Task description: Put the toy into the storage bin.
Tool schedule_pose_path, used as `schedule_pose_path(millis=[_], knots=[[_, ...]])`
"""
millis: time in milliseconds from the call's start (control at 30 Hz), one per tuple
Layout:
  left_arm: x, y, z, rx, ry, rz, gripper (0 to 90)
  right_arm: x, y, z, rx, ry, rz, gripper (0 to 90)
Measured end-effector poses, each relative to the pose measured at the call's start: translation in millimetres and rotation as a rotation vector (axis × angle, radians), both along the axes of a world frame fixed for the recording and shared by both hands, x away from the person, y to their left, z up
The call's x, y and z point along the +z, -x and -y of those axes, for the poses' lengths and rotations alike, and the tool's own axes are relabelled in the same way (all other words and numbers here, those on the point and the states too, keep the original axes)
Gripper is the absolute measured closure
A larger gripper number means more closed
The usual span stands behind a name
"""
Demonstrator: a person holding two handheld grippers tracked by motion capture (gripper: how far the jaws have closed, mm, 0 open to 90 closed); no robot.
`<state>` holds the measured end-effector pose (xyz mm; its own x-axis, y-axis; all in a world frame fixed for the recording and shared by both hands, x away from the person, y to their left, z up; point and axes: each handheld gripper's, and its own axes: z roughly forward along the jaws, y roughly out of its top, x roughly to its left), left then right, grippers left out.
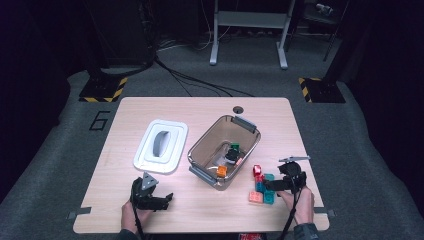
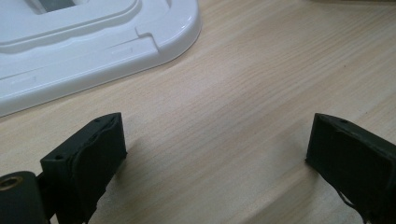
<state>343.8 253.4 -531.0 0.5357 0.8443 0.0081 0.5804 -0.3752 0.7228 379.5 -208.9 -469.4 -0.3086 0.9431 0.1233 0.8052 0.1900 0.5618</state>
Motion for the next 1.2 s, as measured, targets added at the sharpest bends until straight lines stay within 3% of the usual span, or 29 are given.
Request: schedule_pose_path(millis=[233, 467, 633, 1200], knots=[[0.0, 0.0, 0.0, 0.0, 0.0, 0.0, 4.6, -17.2, 2.5, -0.5, -0.041, -0.005, -0.021, 9.3], [0.4, 0.1, -0.2, -0.004, -0.002, -0.003, 4.7, -21.4, 5.0, -0.6, -0.049, 0.011, -0.013, 33.6], [0.4, 0.1, -0.2, -0.003, -0.002, -0.004, 4.7, -19.0, 7.4, -0.6, -0.053, 0.012, -0.01, 45.1], [0.4, 0.1, -0.2, -0.003, -0.002, -0.004, 4.7, -21.8, 11.2, 3.9, -0.052, 0.036, -0.032, 57.1]])
